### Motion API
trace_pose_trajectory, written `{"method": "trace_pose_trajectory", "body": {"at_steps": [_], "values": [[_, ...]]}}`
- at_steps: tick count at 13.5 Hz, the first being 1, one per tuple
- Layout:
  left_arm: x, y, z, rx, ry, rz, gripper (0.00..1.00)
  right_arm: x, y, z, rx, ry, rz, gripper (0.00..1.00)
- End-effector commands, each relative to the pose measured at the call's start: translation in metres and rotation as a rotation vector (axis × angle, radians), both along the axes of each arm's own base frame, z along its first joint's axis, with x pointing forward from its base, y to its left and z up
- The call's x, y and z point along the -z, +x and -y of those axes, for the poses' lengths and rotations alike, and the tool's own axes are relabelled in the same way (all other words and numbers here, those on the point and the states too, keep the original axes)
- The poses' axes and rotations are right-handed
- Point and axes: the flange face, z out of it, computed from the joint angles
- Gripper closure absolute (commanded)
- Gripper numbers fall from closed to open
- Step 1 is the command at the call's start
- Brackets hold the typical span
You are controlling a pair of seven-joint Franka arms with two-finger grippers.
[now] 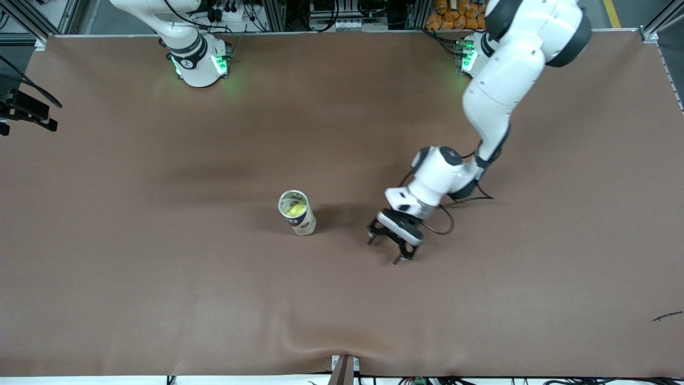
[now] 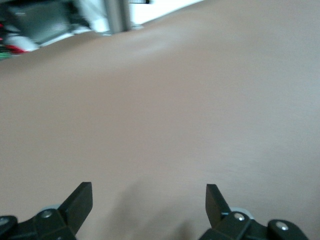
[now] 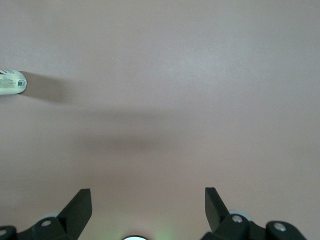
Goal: Insert tennis ball vertically with right arm
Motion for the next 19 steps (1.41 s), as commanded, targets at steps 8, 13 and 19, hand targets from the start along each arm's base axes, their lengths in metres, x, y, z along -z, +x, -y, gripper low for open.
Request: {"method": "trace_pose_trajectory", "body": {"at_steps": [8, 13, 19], "values": [[-0.140, 0.109, -0.200, -0.226, 0.115, -0.277, 0.00, -0.004, 0.001, 0.002, -0.012, -0.011, -0.002, 0.00], [-0.228, 0.117, -0.277, -0.302, 0.175, -0.422, 0.00, -0.004, 0.000, 0.003, -0.011, -0.011, -0.002, 0.00], [-0.332, 0.073, -0.324, -0.448, 0.196, -0.507, 0.00, -0.004, 0.000, 0.003, -0.011, -0.011, -0.002, 0.00]]}}
